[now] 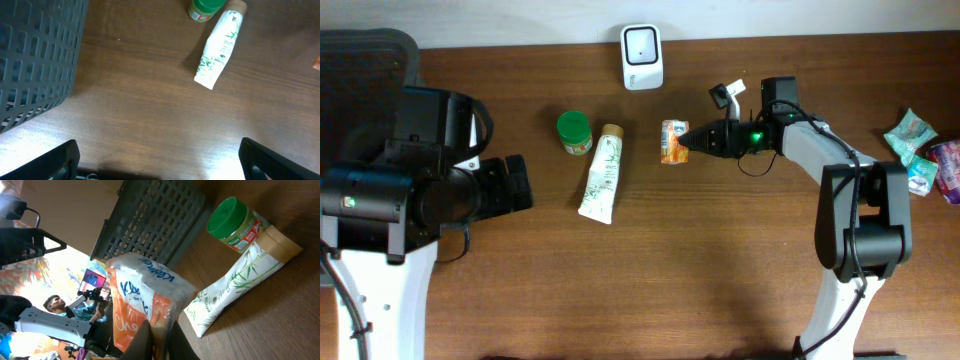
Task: Scan the item barcode
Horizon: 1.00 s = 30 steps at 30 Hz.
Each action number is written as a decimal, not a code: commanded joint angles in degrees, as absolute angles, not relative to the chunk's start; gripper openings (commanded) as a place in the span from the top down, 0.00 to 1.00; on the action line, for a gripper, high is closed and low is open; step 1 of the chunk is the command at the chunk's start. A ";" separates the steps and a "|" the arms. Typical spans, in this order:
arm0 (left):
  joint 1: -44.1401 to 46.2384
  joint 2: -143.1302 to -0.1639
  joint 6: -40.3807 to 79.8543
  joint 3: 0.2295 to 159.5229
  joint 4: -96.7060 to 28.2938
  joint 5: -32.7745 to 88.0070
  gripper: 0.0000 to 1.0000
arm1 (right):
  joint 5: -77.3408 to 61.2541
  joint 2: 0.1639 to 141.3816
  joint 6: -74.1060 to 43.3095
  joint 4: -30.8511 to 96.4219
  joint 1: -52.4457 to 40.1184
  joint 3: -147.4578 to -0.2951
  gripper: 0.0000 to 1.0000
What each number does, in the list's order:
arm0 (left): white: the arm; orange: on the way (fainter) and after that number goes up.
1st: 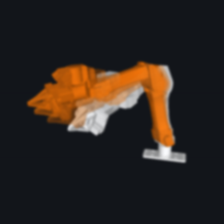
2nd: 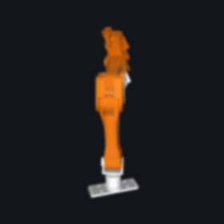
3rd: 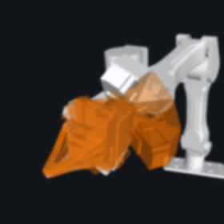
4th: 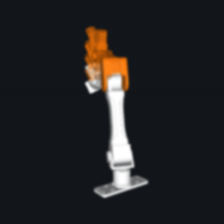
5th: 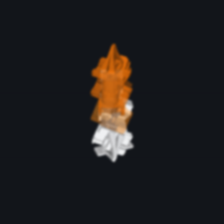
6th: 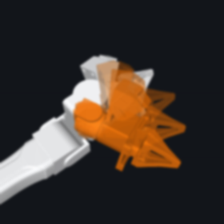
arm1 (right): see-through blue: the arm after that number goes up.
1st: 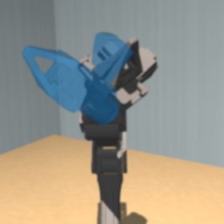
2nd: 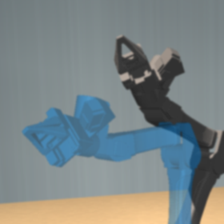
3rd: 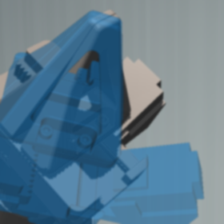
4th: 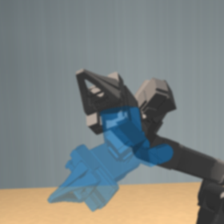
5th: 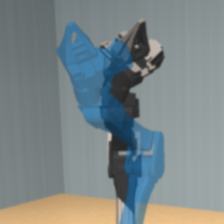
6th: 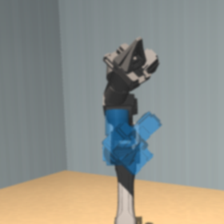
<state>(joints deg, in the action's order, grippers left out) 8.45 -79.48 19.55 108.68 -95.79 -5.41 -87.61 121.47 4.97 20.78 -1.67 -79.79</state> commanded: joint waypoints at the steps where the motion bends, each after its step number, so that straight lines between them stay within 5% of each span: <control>1: 8.45 -78.83 20.14 108.88 -95.70 -5.63 0.01 | -88.92 122.15 5.08 19.86 -2.04 -79.35 0.95; 30: 8.45 -78.83 20.14 108.88 -95.70 -5.63 0.01 | -86.70 122.15 -1.39 12.56 -6.31 -79.35 0.96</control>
